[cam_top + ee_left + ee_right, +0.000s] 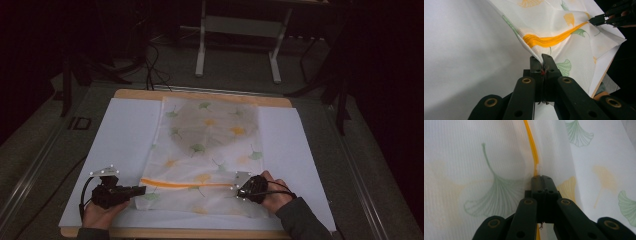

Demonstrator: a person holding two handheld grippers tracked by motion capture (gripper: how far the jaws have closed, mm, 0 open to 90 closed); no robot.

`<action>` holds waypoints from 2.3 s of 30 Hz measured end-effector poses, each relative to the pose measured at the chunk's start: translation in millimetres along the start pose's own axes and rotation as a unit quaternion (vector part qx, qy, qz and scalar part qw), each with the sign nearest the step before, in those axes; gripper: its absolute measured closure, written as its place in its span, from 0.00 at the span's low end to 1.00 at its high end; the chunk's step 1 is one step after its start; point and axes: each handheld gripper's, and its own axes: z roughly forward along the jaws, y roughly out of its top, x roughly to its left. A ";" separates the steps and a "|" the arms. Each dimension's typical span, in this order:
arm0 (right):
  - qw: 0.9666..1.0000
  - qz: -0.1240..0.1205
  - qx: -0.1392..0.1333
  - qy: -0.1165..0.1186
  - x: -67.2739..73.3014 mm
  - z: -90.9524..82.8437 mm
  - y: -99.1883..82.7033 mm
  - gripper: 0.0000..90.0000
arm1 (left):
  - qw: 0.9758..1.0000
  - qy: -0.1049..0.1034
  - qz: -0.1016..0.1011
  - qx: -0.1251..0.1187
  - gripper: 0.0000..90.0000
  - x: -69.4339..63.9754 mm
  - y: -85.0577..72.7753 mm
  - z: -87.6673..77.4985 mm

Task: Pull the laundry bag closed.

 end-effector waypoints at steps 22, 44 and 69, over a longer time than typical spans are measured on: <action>0.999 0.006 0.024 -0.020 1.8 -12.7 -28.8 1.00 | 1.000 -0.001 -0.001 0.003 0.98 0.5 -0.8 1.3; 0.998 0.038 0.040 -0.041 -3.3 -33.0 -69.9 1.00 | 1.000 -0.017 0.000 0.021 0.98 -6.7 -4.2 9.7; 0.945 0.300 -0.127 0.003 -35.3 -28.7 -114.3 0.61 | 0.983 0.168 0.023 -0.066 0.65 3.7 -5.7 -2.5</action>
